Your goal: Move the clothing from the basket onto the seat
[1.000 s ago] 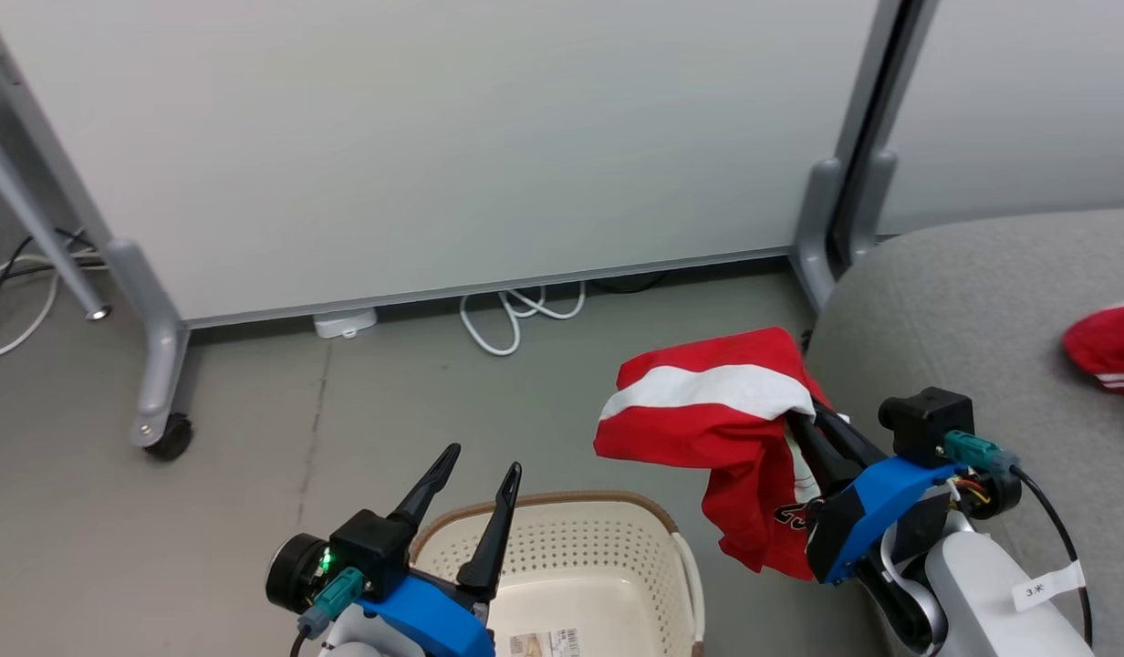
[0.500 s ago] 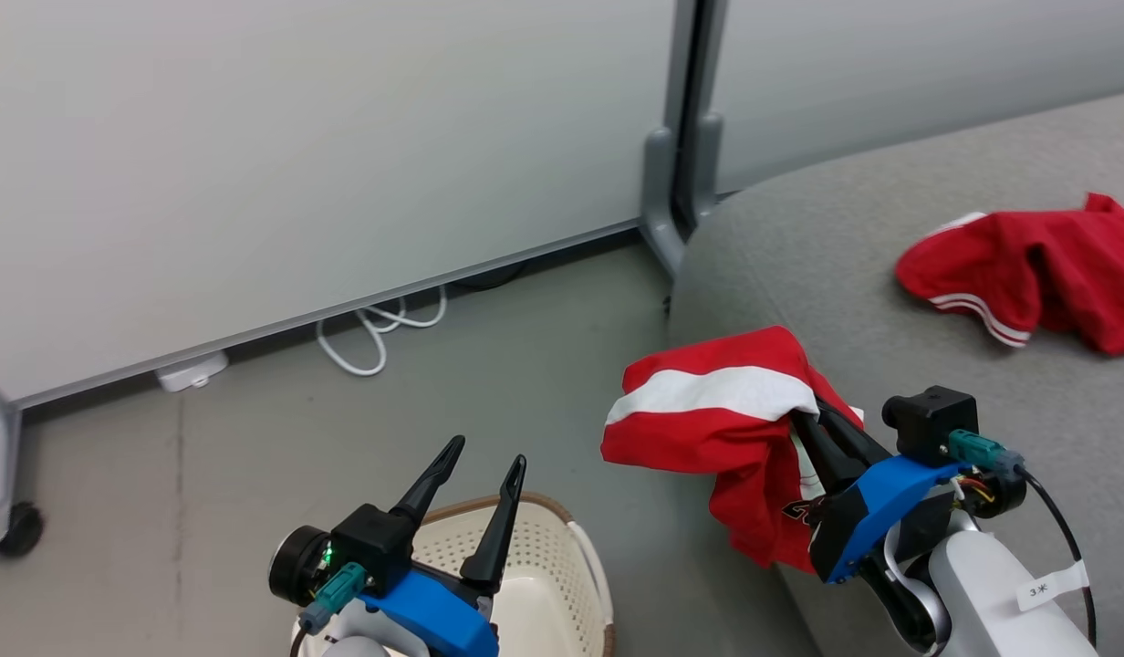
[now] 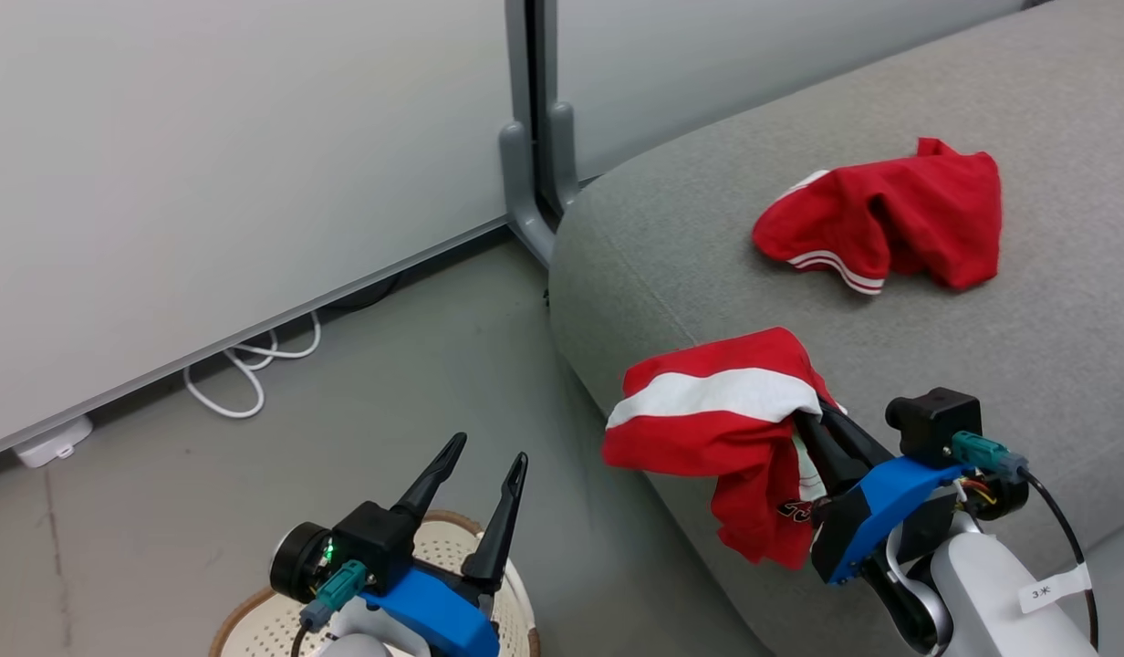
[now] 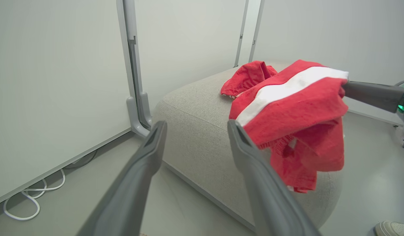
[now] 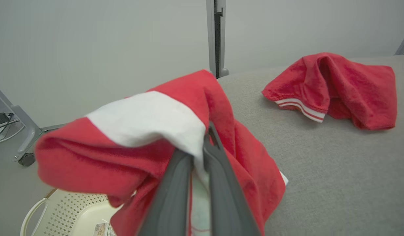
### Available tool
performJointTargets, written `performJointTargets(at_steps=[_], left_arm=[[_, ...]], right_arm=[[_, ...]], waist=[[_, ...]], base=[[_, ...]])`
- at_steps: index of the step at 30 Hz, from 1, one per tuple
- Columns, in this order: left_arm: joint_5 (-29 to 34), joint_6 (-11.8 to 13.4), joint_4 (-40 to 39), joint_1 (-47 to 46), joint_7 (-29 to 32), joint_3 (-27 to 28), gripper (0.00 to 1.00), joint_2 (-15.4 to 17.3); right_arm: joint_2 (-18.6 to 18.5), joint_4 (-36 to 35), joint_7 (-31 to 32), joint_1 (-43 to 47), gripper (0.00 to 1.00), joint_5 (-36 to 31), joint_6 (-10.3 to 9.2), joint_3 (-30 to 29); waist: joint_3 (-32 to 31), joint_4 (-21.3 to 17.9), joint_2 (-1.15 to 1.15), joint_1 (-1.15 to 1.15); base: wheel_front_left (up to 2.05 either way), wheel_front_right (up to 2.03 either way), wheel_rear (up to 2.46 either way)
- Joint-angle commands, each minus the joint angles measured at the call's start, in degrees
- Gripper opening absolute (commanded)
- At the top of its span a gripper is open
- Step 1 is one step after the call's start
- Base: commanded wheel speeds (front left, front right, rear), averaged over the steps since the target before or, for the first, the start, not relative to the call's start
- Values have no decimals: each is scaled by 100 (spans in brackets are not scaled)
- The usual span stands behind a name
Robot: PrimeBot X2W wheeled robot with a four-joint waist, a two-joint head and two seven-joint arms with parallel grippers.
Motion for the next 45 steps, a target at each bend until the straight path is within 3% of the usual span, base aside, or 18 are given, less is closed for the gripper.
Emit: performJointTargets(at_steps=[1,10,20,27,34,45], left_arm=[[25,-9,11,-60,-15,8,100,12],[10,-9,29,-80,-15,3,100,26],[13,-8,9,-156,-15,-31,100,55],[87,-8,-80,-261,-15,-44,100,104],[205,-8,-247,-597,-15,-86,100,285],[395,-8,-659,-1479,-15,-442,100,676]], right_arm=[[-3,-22,-26,78,0,19,3,-1],[-13,-17,-33,72,0,24,3,-27],[-57,-71,59,-192,0,105,3,-155],[-444,-136,278,-1023,0,223,2,-316],[-779,-122,556,-2206,0,474,2,-931],[-1440,358,331,-3549,0,-83,2,-2724]], waist=[[13,-127,0,0],[12,-272,0,0],[148,-130,0,0],[444,-7,0,0],[1121,104,0,0],[2619,606,0,0]], base=[[0,0,0],[0,0,0],[0,0,0],[0,0,0],[0,0,0],[0,0,0]])
